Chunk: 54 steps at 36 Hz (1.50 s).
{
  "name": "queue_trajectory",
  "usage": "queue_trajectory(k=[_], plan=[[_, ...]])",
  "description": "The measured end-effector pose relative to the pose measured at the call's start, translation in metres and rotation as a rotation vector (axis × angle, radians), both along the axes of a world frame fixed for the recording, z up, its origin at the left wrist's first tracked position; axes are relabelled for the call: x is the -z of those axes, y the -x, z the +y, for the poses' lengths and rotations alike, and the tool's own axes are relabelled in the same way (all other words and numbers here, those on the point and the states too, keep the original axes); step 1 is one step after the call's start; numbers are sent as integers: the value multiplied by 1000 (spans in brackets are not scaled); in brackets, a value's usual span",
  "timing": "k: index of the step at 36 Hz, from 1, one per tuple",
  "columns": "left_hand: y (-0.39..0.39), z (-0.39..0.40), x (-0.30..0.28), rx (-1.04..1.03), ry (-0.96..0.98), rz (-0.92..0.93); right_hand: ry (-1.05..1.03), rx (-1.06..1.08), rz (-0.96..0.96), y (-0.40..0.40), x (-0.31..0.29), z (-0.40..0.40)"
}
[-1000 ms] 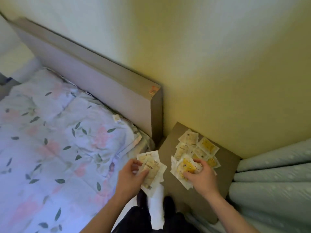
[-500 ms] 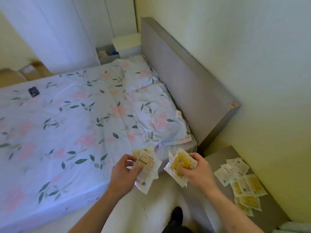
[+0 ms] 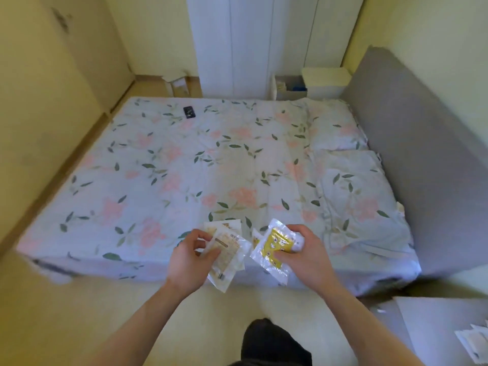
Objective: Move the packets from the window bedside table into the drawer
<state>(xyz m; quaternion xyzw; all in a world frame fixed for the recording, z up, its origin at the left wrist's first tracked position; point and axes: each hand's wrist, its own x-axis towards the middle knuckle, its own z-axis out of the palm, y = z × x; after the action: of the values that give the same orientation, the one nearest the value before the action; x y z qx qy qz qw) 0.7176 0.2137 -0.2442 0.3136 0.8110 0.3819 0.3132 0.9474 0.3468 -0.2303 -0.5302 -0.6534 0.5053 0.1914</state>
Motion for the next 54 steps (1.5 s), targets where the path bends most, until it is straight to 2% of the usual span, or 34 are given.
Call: queue_trajectory(k=[9, 18, 24, 31, 37, 43, 54], plan=[[152, -62, 5, -255, -41, -31, 12, -255, -27, 184, -1, -1], [321, -122, -4, -515, 14, -17, 13, -531, -37, 414, 5, -16], [424, -187, -19, -713, 23, 36, -4, -743, -31, 572, -7, -50], [533, -263, -20, -879, -32, 44, -32, -889, -15, 724, -21, -113], [642, -324, -14, -872, -39, 38, -40, -883, -32, 829, -7, -178], [752, -371, -21, -751, -27, 29, -33, -764, -37, 898, 1, -228], [944, -341, -34, -525, -63, 11, -25, -500, -26, 1015, -5, -233]])
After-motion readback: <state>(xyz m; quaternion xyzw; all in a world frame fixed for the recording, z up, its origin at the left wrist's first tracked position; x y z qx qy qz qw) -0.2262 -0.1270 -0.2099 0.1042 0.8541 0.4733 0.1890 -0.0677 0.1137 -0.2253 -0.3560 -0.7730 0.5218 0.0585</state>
